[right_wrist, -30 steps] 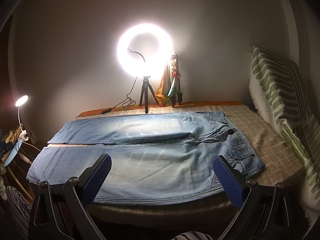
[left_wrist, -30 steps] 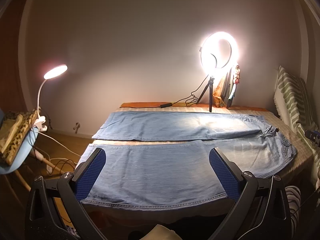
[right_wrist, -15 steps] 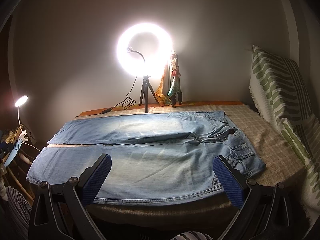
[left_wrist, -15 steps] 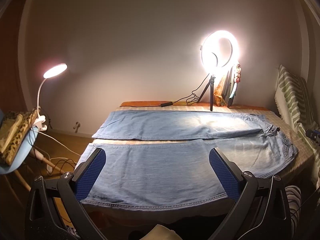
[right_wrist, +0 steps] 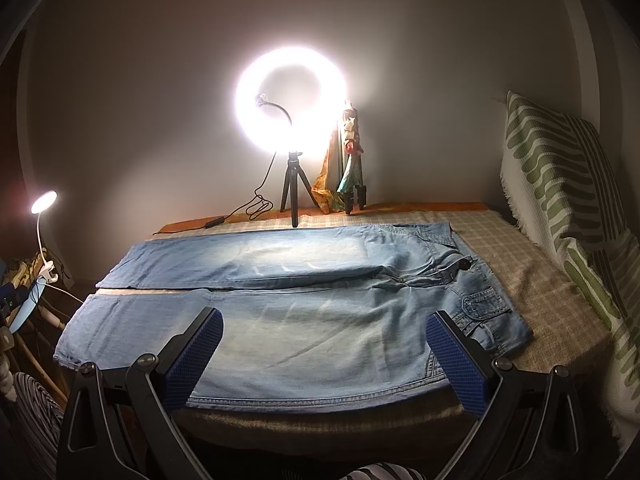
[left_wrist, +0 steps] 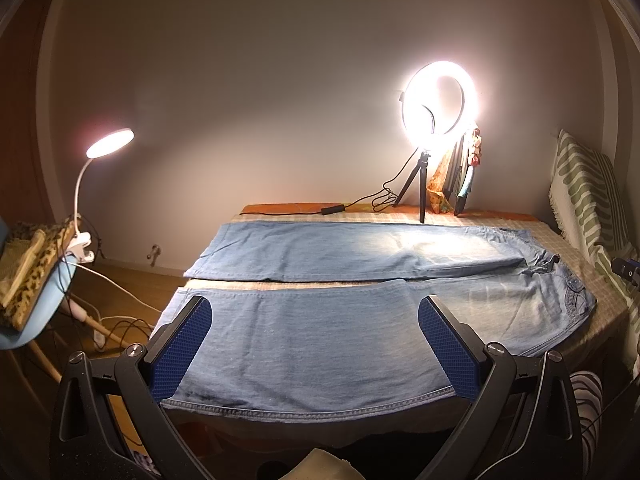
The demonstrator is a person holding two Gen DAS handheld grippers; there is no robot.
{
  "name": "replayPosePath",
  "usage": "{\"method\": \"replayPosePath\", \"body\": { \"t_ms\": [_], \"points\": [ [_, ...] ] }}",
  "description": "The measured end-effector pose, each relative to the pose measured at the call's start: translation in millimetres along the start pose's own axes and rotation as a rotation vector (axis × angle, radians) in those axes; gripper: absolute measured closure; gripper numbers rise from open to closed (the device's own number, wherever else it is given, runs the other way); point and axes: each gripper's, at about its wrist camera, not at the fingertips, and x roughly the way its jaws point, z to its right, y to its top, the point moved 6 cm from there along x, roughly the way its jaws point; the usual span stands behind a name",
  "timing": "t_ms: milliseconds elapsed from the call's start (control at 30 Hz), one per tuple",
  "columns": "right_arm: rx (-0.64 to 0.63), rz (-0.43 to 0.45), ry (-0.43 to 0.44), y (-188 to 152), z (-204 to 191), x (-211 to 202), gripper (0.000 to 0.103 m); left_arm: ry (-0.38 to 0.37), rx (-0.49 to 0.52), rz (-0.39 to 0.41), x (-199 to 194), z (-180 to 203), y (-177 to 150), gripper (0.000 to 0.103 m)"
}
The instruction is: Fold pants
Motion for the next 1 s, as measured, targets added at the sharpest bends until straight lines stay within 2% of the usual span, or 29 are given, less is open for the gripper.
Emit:
{"method": "replayPosePath", "body": {
  "t_ms": [633,1000],
  "points": [
    [-0.002,-0.003,0.002,0.0,-1.1,2.6,0.0,0.004,0.0,-0.002,0.9,0.1,0.2,0.0],
    [-0.008,-0.013,0.008,1.7,-6.5,14.9,0.0,0.027,-0.006,-0.011,12.0,-12.1,0.4,0.0]
  ]
}}
